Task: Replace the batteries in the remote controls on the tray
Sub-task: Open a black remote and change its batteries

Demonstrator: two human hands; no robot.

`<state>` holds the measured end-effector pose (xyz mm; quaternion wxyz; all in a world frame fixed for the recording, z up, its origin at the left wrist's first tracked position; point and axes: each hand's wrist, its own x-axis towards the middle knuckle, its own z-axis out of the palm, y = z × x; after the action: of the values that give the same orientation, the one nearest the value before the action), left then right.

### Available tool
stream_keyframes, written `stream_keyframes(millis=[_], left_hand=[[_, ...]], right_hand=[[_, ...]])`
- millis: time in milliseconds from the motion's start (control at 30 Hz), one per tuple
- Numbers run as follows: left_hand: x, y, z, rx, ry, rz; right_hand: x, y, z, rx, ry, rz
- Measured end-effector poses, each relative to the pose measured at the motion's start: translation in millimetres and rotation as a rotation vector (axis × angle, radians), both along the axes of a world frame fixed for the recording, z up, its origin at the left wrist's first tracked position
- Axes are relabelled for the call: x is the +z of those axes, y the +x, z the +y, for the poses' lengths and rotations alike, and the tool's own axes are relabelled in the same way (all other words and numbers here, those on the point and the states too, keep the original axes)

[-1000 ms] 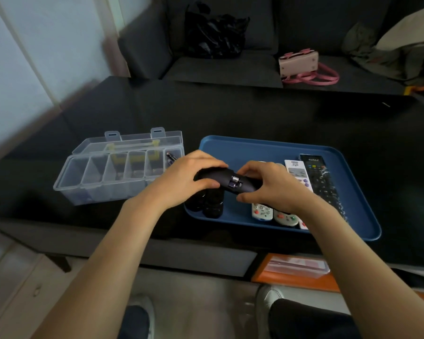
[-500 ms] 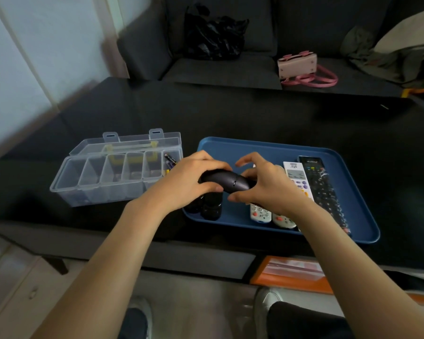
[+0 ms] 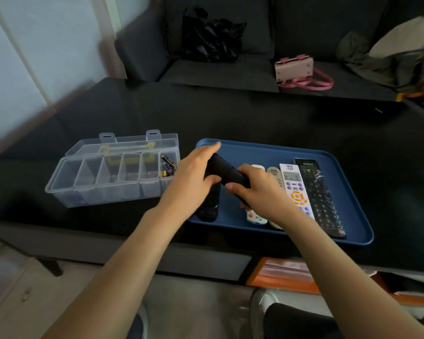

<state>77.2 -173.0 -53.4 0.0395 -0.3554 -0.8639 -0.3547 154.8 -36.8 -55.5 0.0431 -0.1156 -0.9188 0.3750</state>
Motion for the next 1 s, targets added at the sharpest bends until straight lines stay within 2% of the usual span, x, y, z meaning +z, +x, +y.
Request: stream_keyframes(millis=[100,300,433,667,800,900,1000], left_hand=[[-3.0,2.3,8.4,0.125,0.06,-0.109],[-4.6,-5.7,4.2,0.144,0.283,-0.217],[-1.1,-1.7,5.7,0.155,0.255,-0.124],[-4.4,-2.3,9.4,0.141,0.236,-0.167],[-4.9,-8.1,8.5,0.106,0.229,-0.201],[-6.7,-9.7,8.8,0.073,0.202,-0.21],[-6.3,-8.8,11.1,0.143,0.103,-0.058]], right_hand=[[2.7,-0.6,-2.2,-0.014,-0.085,0.02],[-1.3,1.0,-7.9,-0.02,-0.097,0.048],[-1.7,1.2,-8.9,-0.047,-0.128,0.103],[-5.9,0.9,-13.6,-0.131,-0.138,0.137],[-2.7,-1.8,-14.0,-0.104,-0.192,0.132],[4.0,-1.4,-15.9,-0.048,-0.368,0.05],[7.8,-0.2,-14.8,-0.047,-0.506,-0.098]])
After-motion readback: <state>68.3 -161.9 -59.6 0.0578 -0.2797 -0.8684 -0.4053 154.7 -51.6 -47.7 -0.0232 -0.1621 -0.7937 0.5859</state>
